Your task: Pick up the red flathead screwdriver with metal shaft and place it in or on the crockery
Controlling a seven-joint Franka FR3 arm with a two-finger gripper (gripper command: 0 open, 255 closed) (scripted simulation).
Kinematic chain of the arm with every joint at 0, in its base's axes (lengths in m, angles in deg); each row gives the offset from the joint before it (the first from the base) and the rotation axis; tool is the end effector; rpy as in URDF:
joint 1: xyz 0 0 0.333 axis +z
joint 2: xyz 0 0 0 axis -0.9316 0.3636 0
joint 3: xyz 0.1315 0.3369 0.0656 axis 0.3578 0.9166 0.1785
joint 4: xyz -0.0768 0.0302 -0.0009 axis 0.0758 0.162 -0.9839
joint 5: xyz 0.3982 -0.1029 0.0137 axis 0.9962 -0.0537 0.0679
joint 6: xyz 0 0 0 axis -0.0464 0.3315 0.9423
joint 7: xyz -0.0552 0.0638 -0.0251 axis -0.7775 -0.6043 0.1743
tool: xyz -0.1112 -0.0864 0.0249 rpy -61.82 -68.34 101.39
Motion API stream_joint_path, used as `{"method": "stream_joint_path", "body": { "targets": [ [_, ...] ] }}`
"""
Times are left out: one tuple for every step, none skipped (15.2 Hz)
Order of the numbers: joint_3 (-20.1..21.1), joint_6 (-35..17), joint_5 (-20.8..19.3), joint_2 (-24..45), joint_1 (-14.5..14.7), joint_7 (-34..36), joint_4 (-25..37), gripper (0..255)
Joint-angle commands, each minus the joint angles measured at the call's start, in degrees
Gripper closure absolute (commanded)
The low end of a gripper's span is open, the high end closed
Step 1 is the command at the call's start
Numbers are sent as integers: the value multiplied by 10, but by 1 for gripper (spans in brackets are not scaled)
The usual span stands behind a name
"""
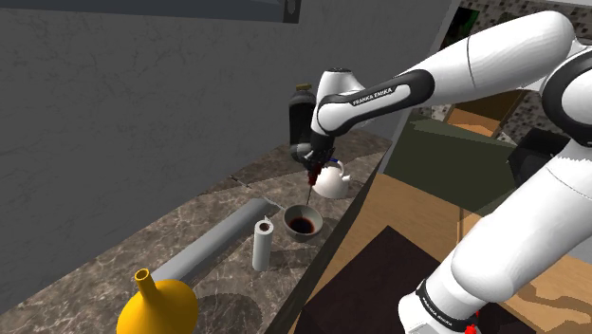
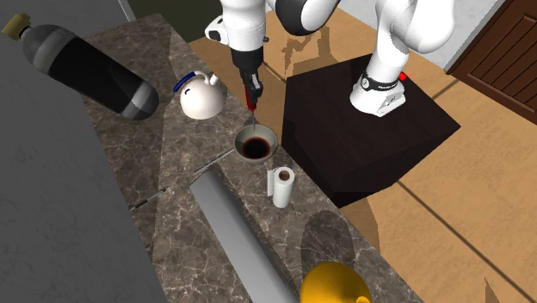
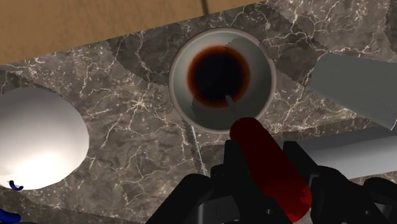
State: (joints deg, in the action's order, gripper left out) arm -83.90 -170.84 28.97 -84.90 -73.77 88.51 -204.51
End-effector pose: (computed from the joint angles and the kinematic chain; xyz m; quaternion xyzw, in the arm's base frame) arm 0.5051 0.0035 0.3801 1.0000 -0.0067 -0.0019 0.0025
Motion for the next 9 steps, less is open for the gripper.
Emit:
{"method": "stream_joint_path", "body": {
  "targets": [
    [1, -16, -1, 7, 0, 1, -9, 255],
    [1, -24, -1, 12, 0, 2, -12, 255],
    [1, -32, -2, 17, 0, 2, -15, 255],
    [1, -40, -2, 21, 0, 3, -19, 255],
    [1, -48, -3, 26, 0, 3, -22, 255],
    [1, -56, -4, 31, 0, 4, -25, 255],
    [1, -64, -4, 37, 0, 4, -27, 255],
    [1, -72, -5, 42, 0, 5, -30, 255],
    [1, -80, -6, 47, 0, 5, -32, 255]
  ]
}}
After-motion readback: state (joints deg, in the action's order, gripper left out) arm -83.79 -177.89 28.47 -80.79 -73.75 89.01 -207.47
